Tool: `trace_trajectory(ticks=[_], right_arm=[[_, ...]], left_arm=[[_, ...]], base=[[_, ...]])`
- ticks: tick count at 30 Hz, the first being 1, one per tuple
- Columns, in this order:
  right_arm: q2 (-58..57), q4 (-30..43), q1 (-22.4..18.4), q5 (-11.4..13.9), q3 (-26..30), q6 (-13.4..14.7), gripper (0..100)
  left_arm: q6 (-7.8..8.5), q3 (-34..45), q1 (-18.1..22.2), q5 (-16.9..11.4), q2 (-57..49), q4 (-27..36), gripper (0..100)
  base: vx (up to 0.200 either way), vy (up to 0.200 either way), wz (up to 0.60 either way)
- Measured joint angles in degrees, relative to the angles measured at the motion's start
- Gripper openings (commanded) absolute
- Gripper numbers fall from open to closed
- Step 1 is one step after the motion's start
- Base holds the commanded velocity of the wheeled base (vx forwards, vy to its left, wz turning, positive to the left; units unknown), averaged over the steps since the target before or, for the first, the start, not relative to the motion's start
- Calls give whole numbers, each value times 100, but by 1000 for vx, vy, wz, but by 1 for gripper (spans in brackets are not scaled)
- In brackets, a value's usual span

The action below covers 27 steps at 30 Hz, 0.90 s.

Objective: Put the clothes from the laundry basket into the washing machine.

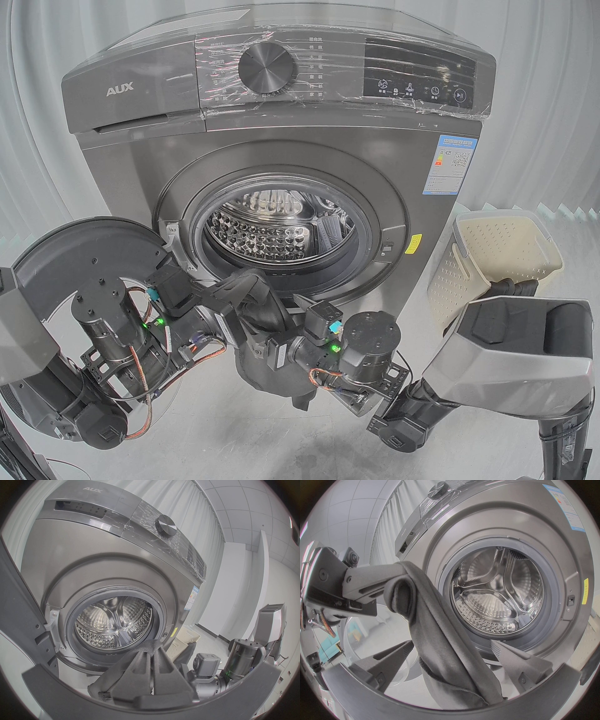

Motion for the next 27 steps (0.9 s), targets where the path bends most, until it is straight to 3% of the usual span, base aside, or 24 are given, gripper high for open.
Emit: trace_trajectory(ticks=[9,27], right_arm=[[306,40,-38,-188,-324,44,100],[-463,40,-538,-221,808,79,100]], left_arm=[[-1,0,1,0,-5,0,0],[-17,46,6,0,-7,-6,0]], base=[[0,0,0],[0,0,0]])
